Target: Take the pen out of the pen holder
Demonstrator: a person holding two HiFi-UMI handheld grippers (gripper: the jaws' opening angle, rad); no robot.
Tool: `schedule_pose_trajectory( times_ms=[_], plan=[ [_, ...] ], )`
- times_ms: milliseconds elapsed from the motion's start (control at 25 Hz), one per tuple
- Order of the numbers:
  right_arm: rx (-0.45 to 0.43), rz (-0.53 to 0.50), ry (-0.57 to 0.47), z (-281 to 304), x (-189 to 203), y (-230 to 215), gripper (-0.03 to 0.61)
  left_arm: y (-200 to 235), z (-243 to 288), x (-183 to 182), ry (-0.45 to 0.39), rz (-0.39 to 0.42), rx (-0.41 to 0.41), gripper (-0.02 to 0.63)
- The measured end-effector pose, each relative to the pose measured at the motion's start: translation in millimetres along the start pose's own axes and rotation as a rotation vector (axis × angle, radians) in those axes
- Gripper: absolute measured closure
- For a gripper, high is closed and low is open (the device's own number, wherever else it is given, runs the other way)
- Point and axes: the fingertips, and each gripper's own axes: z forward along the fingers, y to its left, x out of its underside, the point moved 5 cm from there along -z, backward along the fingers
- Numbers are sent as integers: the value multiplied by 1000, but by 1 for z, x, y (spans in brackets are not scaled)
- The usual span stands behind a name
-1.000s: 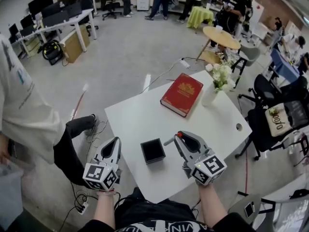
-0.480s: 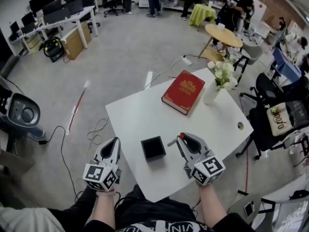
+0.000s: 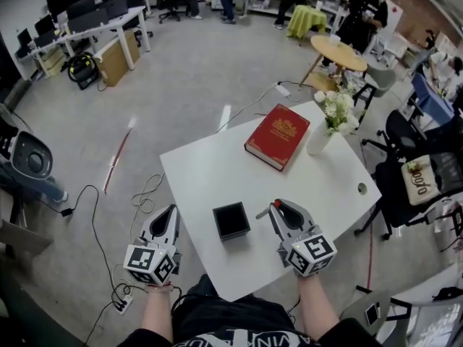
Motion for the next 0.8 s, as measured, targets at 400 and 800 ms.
schedule_pose_trajectory(
  times_ms=[400,800],
  plan=[
    [27,0,14,1,7,-6,512,4,-1,2,4,-5,-10,609],
    [41,6,23,1,10,-9,512,8,-3,3,9,-9,-19,609]
  ],
)
